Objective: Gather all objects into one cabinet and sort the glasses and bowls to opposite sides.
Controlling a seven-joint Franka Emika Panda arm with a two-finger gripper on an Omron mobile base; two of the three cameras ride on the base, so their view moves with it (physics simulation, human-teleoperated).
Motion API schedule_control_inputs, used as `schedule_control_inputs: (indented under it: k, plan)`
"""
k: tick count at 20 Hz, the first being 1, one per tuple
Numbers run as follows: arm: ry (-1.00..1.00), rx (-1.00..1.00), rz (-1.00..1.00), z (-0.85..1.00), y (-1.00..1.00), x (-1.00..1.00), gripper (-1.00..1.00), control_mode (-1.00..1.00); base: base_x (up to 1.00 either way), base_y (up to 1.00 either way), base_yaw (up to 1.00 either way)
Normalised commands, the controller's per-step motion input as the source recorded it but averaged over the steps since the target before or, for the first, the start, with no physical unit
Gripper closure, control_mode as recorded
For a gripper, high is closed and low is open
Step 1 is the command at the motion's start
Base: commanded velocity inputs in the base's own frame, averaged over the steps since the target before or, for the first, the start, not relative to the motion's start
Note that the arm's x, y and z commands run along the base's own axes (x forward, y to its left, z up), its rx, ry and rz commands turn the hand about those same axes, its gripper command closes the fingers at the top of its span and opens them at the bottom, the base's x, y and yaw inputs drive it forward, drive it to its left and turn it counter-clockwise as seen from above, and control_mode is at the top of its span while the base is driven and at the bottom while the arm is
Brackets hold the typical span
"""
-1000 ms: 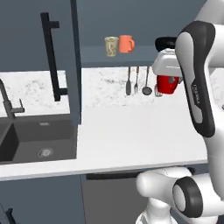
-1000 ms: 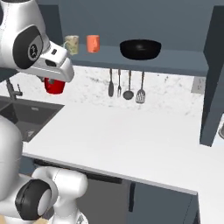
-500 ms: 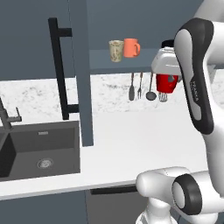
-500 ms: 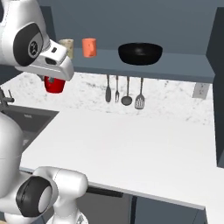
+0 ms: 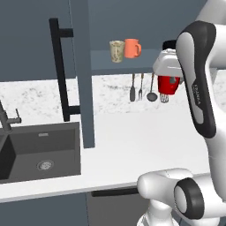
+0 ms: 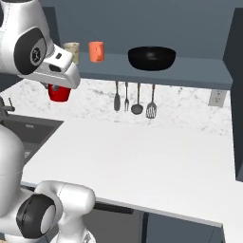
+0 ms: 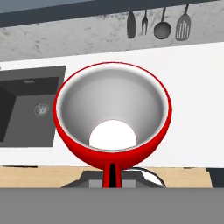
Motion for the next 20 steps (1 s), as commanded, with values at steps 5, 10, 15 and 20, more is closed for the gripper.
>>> schedule_control_inputs:
  k: [5,10,15,20]
  plan:
    - [0.0,0.0,0.0,0.0,0.0,0.0,1.0,1.0,0.0,0.0,0.0]
    - [0.0,0.0,0.0,0.0,0.0,0.0,1.0,1.0,-0.01,0.0,0.0]
    - [-0.11,0.0,0.04,0.1,0.01,-0.05,1.0,-1.0,0.0,0.0,0.0]
    - [-0.14,0.0,0.16,0.12,0.0,0.0,1.0,-1.0,0.0,0.0,0.0]
